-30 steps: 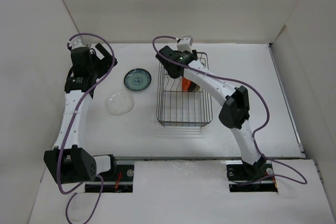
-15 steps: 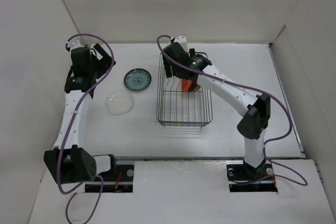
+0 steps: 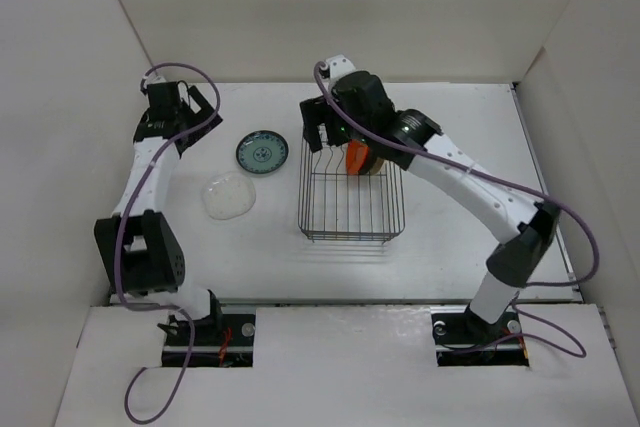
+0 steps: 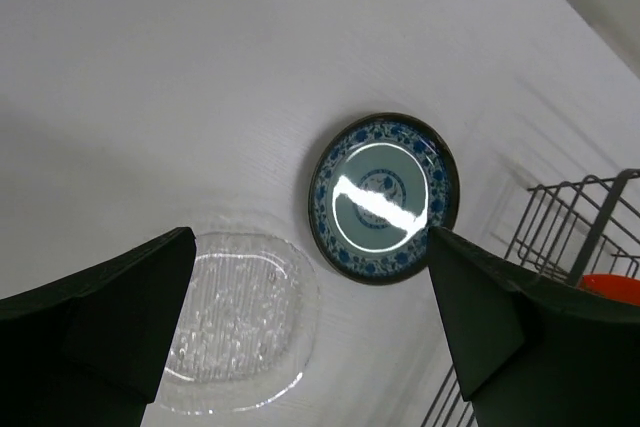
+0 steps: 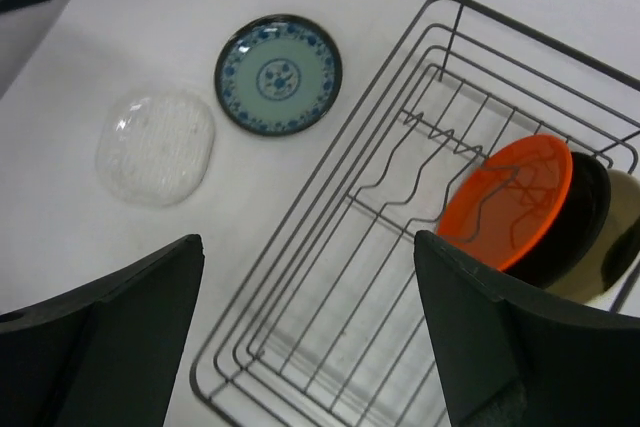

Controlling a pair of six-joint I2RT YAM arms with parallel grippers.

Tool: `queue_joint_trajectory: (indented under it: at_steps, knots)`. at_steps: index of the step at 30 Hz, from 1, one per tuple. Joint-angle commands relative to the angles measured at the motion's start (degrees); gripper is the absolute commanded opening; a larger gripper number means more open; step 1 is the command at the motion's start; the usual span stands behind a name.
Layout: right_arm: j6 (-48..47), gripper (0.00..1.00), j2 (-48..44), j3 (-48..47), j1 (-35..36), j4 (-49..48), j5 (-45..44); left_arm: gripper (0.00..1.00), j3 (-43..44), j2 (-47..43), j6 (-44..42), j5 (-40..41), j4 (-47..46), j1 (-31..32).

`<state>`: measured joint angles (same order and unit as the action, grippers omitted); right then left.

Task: Load the plates into the dish rack

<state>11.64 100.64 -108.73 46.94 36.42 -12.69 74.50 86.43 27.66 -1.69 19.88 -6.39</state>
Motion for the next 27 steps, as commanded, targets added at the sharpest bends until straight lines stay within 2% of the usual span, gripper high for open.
queue_joint_trajectory:
  at_steps: [1,3,6,11,15,17,23,27]
  knots:
    - [-4.8,0.91,-12.2,4.4,0.4,-8.6,8.7,1.0,6.3,7.7,-4.5,-3.3,-3.0,-0.9]
    - [-6.1,0.92,-15.9,7.8,0.4,-9.1,12.2,1.0,9.6,12.5,-5.7,-3.4,-3.6,-0.9]
    - [-7.4,0.93,-21.6,10.5,0.4,-9.1,12.2,1.0,13.1,20.5,-7.3,-6.6,-2.9,-0.1]
    - [-8.7,0.93,-26.5,15.6,0.4,-8.0,12.9,0.98,11.7,24.2,-7.8,-12.1,-7.8,0.4]
    - [-8.7,0.94,-28.3,19.7,-0.6,-8.7,14.0,0.95,11.0,25.8,-8.3,-21.7,-10.9,0.4]
    - [-8.7,0.94,-28.8,21.0,-1.8,-9.2,14.8,0.95,9.5,26.4,-8.9,-23.0,-11.4,0.4]
    - [-8.7,0.94,-30.0,23.0,-3.7,-10.5,17.4,0.74,10.4,28.6,-11.5,-23.5,-8.9,0.4]
    - [-8.7,0.94,-30.0,23.0,-3.7,-11.1,18.0,0.71,11.7,31.0,-13.0,-22.3,-7.6,0.4]
